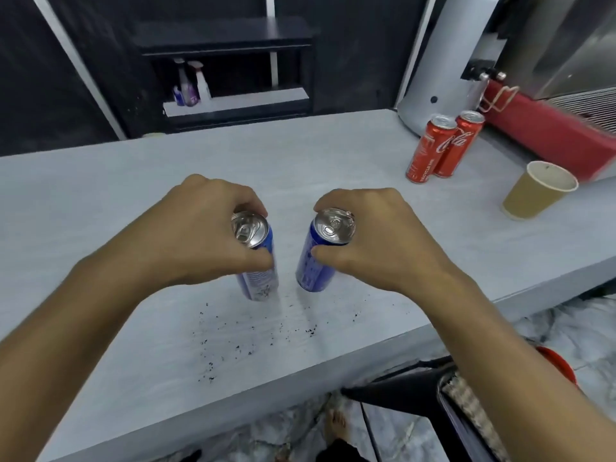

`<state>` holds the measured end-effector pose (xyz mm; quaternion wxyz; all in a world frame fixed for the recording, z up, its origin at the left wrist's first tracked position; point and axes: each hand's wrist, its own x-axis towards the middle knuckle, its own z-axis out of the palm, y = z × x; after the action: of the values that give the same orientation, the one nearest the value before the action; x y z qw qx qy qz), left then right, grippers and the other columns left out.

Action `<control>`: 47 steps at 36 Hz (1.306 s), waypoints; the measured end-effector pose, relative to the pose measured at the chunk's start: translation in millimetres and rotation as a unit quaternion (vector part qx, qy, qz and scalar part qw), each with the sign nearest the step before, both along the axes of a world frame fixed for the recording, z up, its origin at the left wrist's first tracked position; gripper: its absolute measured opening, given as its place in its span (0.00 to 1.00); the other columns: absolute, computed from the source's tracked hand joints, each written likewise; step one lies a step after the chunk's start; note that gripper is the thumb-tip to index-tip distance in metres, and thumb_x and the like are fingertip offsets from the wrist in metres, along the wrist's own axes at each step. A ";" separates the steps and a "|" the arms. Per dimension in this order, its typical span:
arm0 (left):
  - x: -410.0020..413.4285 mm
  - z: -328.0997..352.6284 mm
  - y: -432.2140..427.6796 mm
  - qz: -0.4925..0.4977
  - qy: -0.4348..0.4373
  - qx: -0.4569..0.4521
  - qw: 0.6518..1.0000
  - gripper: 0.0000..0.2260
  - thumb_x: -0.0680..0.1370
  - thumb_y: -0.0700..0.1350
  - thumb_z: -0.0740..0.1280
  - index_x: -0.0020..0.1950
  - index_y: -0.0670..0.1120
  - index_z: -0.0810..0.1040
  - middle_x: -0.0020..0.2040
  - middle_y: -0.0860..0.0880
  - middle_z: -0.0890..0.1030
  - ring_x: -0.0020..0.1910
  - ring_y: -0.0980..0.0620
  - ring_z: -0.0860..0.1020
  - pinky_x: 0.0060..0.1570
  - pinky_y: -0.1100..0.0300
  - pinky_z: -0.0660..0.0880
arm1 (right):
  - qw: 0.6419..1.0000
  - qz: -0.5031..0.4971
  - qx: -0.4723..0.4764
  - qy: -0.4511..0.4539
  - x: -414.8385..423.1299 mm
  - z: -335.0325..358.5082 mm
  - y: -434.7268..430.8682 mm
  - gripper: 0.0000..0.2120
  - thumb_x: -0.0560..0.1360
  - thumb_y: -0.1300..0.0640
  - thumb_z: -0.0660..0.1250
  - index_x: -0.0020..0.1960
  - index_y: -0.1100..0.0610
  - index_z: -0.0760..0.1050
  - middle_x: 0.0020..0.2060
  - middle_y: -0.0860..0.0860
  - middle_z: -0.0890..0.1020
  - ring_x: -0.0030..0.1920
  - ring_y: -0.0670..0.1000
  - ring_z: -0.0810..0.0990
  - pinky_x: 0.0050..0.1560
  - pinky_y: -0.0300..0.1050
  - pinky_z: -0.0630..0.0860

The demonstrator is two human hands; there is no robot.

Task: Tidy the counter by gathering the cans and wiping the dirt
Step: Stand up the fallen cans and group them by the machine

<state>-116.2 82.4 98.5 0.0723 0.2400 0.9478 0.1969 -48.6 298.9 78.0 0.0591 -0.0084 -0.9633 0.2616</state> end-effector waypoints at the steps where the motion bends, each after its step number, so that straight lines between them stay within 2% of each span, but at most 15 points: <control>1: 1.7 4.7 3.4 -0.011 -0.004 -0.005 1.000 0.25 0.57 0.62 0.70 0.53 0.60 0.82 0.46 0.62 0.82 0.45 0.60 0.80 0.40 0.56 0.81 | 1.000 0.001 -0.006 -0.005 2.0 4.5 3.7 0.19 0.66 0.51 0.77 0.56 0.47 0.81 0.48 0.46 0.85 0.48 0.51 0.81 0.47 0.50 0.81; 7: 6.0 27.6 31.7 -0.067 -0.013 -0.029 0.997 0.21 0.59 0.61 0.75 0.51 0.62 0.81 0.45 0.62 0.82 0.42 0.64 0.78 0.32 0.67 0.74 | 1.000 0.001 -0.002 -0.014 11.6 29.2 33.4 0.21 0.64 0.47 0.78 0.57 0.44 0.82 0.46 0.42 0.84 0.45 0.46 0.81 0.39 0.42 0.79; 10: 6.7 38.9 53.2 -0.100 -0.018 -0.036 0.994 0.22 0.60 0.61 0.76 0.52 0.60 0.82 0.45 0.63 0.82 0.40 0.64 0.80 0.27 0.71 0.73 | 1.000 0.001 0.012 -0.008 14.6 42.4 53.3 0.22 0.65 0.46 0.78 0.58 0.44 0.82 0.50 0.42 0.85 0.50 0.45 0.80 0.44 0.42 0.80; 12: 5.0 45.6 69.2 -0.120 -0.017 -0.038 0.992 0.24 0.58 0.64 0.73 0.52 0.60 0.83 0.45 0.63 0.83 0.42 0.69 0.79 0.29 0.71 0.75 | 1.000 0.003 0.020 -0.001 15.5 51.0 68.6 0.21 0.65 0.45 0.77 0.58 0.44 0.82 0.50 0.41 0.85 0.49 0.43 0.80 0.41 0.38 0.77; 15: -0.4 53.1 95.5 -0.138 -0.004 -0.045 0.989 0.26 0.56 0.67 0.70 0.51 0.62 0.82 0.43 0.65 0.82 0.45 0.69 0.78 0.37 0.67 0.79 | 0.999 -0.002 0.039 0.001 15.1 61.7 92.9 0.21 0.66 0.44 0.77 0.59 0.42 0.82 0.51 0.40 0.84 0.47 0.41 0.78 0.37 0.33 0.72; 18: -7.3 60.2 126.9 -0.158 0.007 -0.053 0.986 0.24 0.56 0.67 0.70 0.51 0.63 0.82 0.42 0.66 0.83 0.48 0.72 0.76 0.39 0.65 0.79 | 0.998 -0.014 0.054 0.003 12.3 70.9 120.4 0.22 0.65 0.44 0.77 0.59 0.43 0.82 0.52 0.41 0.84 0.51 0.46 0.78 0.41 0.37 0.74; 20: -12.7 65.2 150.3 -0.173 0.018 -0.064 0.983 0.24 0.57 0.68 0.71 0.51 0.62 0.83 0.42 0.66 0.83 0.47 0.70 0.77 0.38 0.66 0.78 | 0.998 -0.023 0.063 0.007 8.8 75.1 140.3 0.21 0.65 0.44 0.77 0.58 0.44 0.82 0.51 0.42 0.84 0.49 0.45 0.78 0.40 0.36 0.74; 23: -21.0 71.5 188.9 -0.192 0.027 -0.076 0.978 0.24 0.59 0.67 0.73 0.52 0.61 0.84 0.42 0.65 0.83 0.47 0.66 0.79 0.41 0.63 0.80 | 0.997 -0.033 0.074 0.000 1.6 76.8 171.7 0.20 0.65 0.44 0.77 0.56 0.44 0.83 0.51 0.45 0.84 0.52 0.50 0.77 0.46 0.45 0.78; 26: -29.9 70.7 230.1 -0.210 0.026 -0.072 0.975 0.24 0.61 0.65 0.75 0.54 0.57 0.85 0.43 0.63 0.83 0.47 0.63 0.80 0.45 0.59 0.81 | 0.996 -0.049 0.081 0.002 -7.7 73.9 204.4 0.19 0.66 0.45 0.78 0.55 0.45 0.83 0.51 0.45 0.84 0.52 0.50 0.78 0.48 0.46 0.78; 29: -39.9 62.6 271.2 -0.221 0.022 -0.065 0.973 0.24 0.62 0.62 0.76 0.55 0.55 0.85 0.44 0.63 0.82 0.44 0.60 0.80 0.43 0.61 0.81 | 0.994 -0.069 0.082 -0.002 -18.5 66.4 236.8 0.19 0.66 0.45 0.78 0.56 0.46 0.84 0.53 0.46 0.84 0.52 0.51 0.79 0.50 0.50 0.80; 33: -57.2 42.4 319.2 -0.228 0.039 -0.056 0.971 0.21 0.65 0.59 0.79 0.54 0.54 0.86 0.45 0.58 0.84 0.42 0.58 0.81 0.40 0.58 0.82 | 0.992 -0.087 0.094 -0.004 -37.0 48.6 276.8 0.21 0.65 0.45 0.79 0.58 0.46 0.84 0.50 0.47 0.81 0.53 0.52 0.76 0.50 0.47 0.75; 35: -66.4 31.8 340.7 -0.225 0.034 -0.055 0.972 0.18 0.65 0.59 0.79 0.51 0.53 0.85 0.45 0.58 0.84 0.41 0.57 0.81 0.37 0.58 0.81 | 0.990 -0.098 0.098 -0.009 -46.7 40.1 296.0 0.23 0.65 0.44 0.80 0.59 0.46 0.84 0.52 0.50 0.82 0.54 0.53 0.75 0.50 0.46 0.73; 40: -91.5 15.0 386.9 -0.216 0.039 -0.085 0.972 0.18 0.65 0.58 0.80 0.50 0.50 0.86 0.44 0.53 0.86 0.39 0.56 0.82 0.36 0.56 0.83 | 0.990 -0.108 0.083 -0.024 -70.1 24.3 335.7 0.24 0.63 0.43 0.80 0.58 0.46 0.84 0.54 0.54 0.82 0.54 0.55 0.79 0.50 0.49 0.77; 44: -108.2 5.9 412.6 -0.215 0.034 -0.099 0.971 0.18 0.66 0.57 0.80 0.51 0.50 0.86 0.46 0.53 0.86 0.40 0.55 0.83 0.35 0.59 0.81 | 0.990 -0.113 0.084 -0.026 -89.4 12.7 359.1 0.25 0.63 0.43 0.81 0.59 0.45 0.83 0.54 0.55 0.82 0.53 0.56 0.79 0.46 0.48 0.76; 47: -118.7 0.5 425.2 -0.208 0.027 -0.101 0.973 0.19 0.67 0.57 0.80 0.53 0.48 0.86 0.47 0.52 0.85 0.40 0.55 0.82 0.31 0.62 0.76 | 0.989 -0.110 0.095 -0.031 -104.0 4.6 372.0 0.26 0.63 0.44 0.82 0.59 0.46 0.83 0.57 0.56 0.81 0.54 0.57 0.79 0.46 0.47 0.76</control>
<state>-234.9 507.5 98.9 0.1096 0.4288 0.8937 0.0743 -152.6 670.9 82.6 0.0580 -0.1164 -0.9784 0.1606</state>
